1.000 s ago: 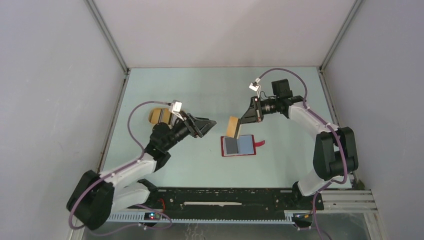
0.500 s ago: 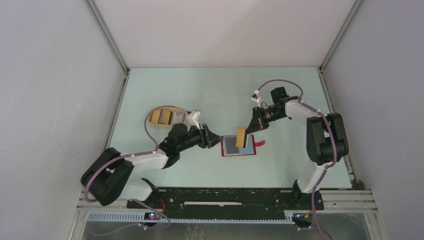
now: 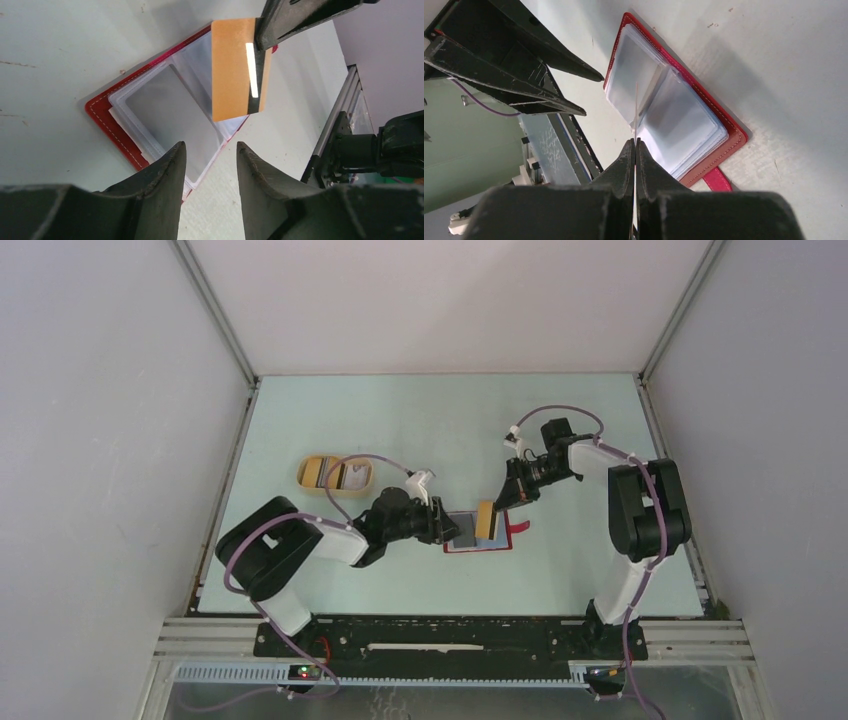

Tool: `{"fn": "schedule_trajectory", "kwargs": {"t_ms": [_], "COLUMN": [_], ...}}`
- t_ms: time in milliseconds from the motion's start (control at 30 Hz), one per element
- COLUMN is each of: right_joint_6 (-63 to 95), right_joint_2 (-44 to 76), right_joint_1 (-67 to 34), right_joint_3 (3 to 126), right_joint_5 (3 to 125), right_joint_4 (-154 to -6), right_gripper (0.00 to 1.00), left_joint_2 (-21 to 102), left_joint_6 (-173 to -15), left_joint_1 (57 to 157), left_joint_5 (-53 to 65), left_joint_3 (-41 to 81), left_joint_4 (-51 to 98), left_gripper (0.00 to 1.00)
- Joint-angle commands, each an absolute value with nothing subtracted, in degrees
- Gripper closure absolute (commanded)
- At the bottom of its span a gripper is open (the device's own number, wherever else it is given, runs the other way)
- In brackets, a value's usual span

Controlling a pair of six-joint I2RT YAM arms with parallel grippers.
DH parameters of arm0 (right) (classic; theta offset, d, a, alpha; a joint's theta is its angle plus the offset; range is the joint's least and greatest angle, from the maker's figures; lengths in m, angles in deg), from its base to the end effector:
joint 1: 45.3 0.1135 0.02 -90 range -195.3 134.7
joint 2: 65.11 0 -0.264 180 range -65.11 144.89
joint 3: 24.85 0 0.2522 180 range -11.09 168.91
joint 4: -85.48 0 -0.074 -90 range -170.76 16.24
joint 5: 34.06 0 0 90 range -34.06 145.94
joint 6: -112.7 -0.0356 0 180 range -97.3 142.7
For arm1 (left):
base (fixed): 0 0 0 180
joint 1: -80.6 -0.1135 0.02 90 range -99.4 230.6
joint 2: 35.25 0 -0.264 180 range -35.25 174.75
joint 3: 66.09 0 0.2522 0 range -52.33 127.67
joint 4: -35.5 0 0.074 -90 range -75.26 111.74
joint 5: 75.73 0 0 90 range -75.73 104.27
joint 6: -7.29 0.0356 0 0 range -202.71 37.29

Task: Put the credit cards into the card holder
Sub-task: Insert the credit card into the card slot.

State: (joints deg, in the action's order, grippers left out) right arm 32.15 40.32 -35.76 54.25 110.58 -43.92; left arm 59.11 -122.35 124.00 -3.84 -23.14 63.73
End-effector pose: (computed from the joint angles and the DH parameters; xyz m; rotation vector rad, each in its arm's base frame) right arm 0.3282 0.0846 0.1640 -0.5825 2.5469 1.3475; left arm 0.2078 -0.2118 0.1372 0.2987 2.1580 -1.2059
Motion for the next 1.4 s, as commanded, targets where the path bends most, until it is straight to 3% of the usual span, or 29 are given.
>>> {"fn": "schedule_trajectory", "kwargs": {"t_ms": [0, 567, 1367], "right_joint_6": [30.98, 30.86, 35.08], "right_joint_2": [40.99, 44.35, 49.14], "right_joint_1": [-36.25, -36.33, -32.20], "right_joint_3": [55.80, 55.88, 60.28], "right_joint_5": [110.44, 108.99, 104.35], "right_joint_4": [-44.80, -44.99, -39.72], "right_gripper": [1.00, 1.00, 1.00], "left_joint_2": [61.26, 65.05, 65.86], "left_joint_6": [-122.71, -121.59, -121.03], "left_joint_1": [124.29, 124.29, 124.30], "left_joint_5": [-1.71, 1.79, 1.77], "left_joint_3": [-20.66, -18.67, -18.24], "left_joint_4": [65.01, 56.53, 55.62], "left_gripper": [0.54, 0.68, 0.69]}}
